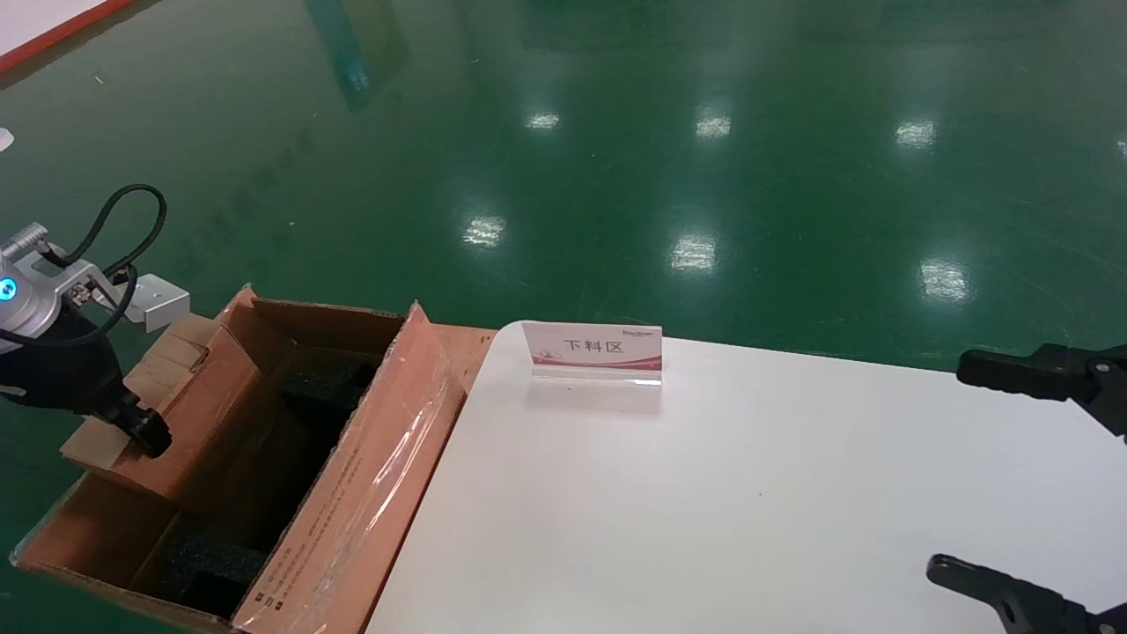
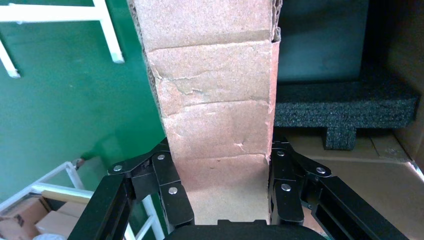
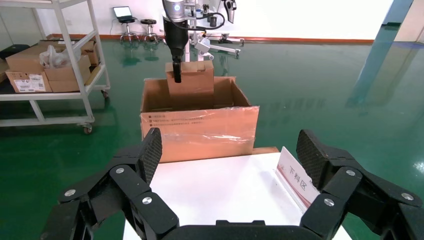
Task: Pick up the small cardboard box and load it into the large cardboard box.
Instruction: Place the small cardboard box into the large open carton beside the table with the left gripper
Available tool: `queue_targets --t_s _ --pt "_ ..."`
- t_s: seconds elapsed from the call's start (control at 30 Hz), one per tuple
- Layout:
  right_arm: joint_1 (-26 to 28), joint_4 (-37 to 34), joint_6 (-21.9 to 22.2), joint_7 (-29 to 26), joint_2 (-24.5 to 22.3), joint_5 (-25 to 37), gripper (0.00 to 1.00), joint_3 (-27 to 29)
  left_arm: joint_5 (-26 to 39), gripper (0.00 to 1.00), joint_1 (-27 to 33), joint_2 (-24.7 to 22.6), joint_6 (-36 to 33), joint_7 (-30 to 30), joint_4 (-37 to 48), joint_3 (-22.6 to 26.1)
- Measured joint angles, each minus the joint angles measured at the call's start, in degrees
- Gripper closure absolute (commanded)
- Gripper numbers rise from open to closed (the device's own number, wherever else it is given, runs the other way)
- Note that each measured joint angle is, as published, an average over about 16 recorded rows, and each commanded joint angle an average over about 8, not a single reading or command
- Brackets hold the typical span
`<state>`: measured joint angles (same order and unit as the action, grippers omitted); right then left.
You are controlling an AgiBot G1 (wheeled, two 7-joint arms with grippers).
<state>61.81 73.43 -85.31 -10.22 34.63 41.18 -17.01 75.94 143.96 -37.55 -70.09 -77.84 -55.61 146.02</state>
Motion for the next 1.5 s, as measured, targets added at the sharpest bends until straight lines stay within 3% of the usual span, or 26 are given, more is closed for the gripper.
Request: queue_targets --t_s 0.63,1.5 --pt "0.01 0.00 0.03 0.03 -0.02 -0.04 0.00 -0.06 0.08 1.00 -4.88 -0.62 3.45 -0.46 1.18 0.17" --pt "0.03 0.00 0.06 0.07 -0.06 -0.09 0.00 -0.14 -4.07 1.00 -14.38 -3.85 4.45 3.22 12.65 -1.18"
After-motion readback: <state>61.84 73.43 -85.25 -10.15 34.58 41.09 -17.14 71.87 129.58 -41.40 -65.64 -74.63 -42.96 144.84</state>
